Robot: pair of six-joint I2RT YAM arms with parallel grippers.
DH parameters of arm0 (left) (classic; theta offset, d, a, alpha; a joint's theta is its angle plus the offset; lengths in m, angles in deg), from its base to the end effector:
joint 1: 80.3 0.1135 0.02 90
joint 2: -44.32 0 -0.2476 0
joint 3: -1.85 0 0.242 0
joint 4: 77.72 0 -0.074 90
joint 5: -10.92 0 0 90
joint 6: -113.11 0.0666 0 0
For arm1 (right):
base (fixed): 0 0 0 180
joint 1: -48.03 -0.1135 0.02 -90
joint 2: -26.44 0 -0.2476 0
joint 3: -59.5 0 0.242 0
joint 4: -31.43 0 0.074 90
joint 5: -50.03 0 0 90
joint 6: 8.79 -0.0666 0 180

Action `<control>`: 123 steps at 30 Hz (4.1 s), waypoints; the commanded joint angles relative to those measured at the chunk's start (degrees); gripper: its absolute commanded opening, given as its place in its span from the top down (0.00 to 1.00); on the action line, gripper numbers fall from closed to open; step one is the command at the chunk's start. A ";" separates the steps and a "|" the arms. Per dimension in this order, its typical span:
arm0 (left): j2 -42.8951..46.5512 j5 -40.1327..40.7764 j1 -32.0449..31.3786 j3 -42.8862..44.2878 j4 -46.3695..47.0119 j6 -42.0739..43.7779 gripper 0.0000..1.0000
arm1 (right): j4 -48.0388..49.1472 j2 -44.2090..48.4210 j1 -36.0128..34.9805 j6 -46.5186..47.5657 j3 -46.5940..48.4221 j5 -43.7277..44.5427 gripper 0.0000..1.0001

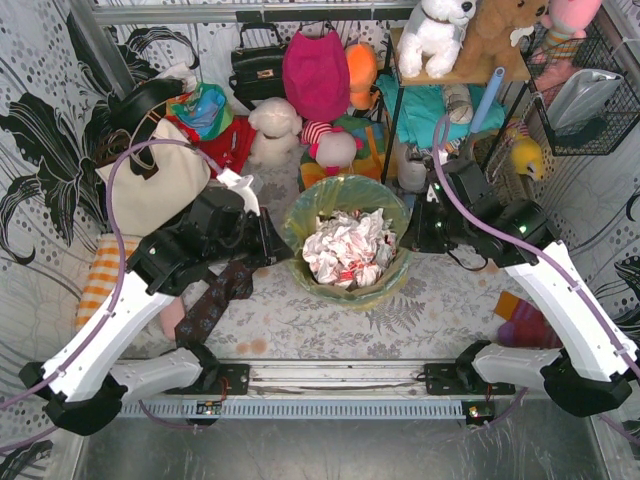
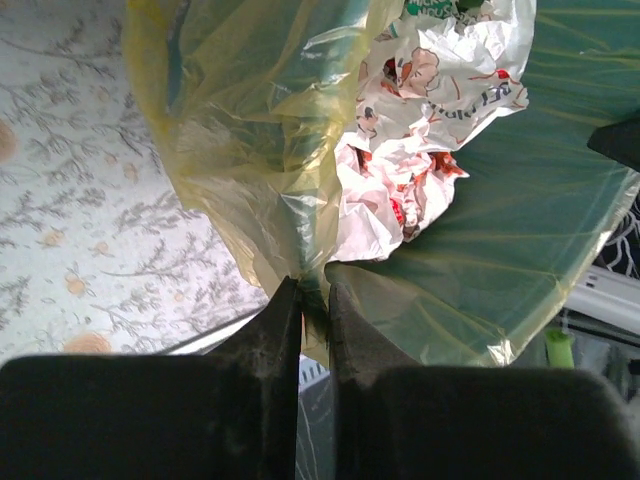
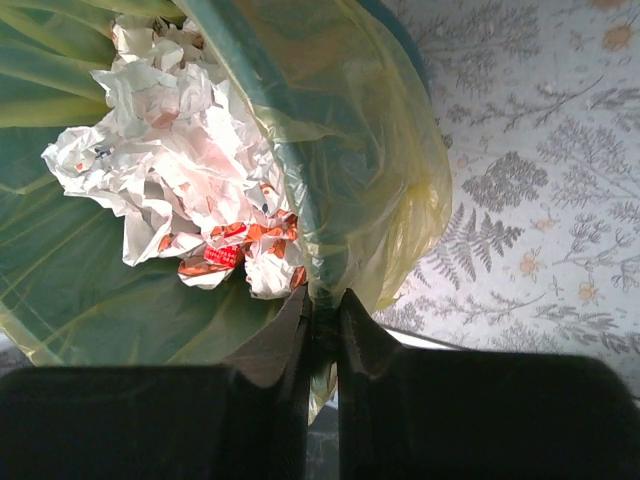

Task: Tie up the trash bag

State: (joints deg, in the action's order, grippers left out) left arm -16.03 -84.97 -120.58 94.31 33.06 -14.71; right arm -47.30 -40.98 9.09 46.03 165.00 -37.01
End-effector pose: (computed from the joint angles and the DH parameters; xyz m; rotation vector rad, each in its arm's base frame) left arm 0.1591 -0.1438 0.3727 0.1108 2.3525 -0.8318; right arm 0.1749 0.1369 0.3998 -0.0493 2.3558 0.6038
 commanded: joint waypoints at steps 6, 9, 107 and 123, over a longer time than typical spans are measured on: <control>5.88 -7.97 -1.83 -3.24 1.32 -3.31 1.00 | -3.78 1.72 -0.79 -1.17 -1.09 -8.72 1.00; 6.82 -8.38 -1.83 -3.15 -0.57 -3.84 1.00 | -4.09 2.96 -0.79 -1.95 -3.19 -9.74 1.00; 0.87 7.90 -1.92 -3.87 2.05 -0.68 0.34 | 24.01 28.02 -0.70 -20.60 -42.44 1.02 0.42; 1.37 7.89 -1.92 -4.55 1.82 -1.45 0.35 | 30.49 24.70 -0.70 -20.58 -47.63 0.03 0.42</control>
State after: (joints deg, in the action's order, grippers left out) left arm -15.36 -76.97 -122.28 90.25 33.97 -16.63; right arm -20.59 -14.69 8.72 26.14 119.41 -36.62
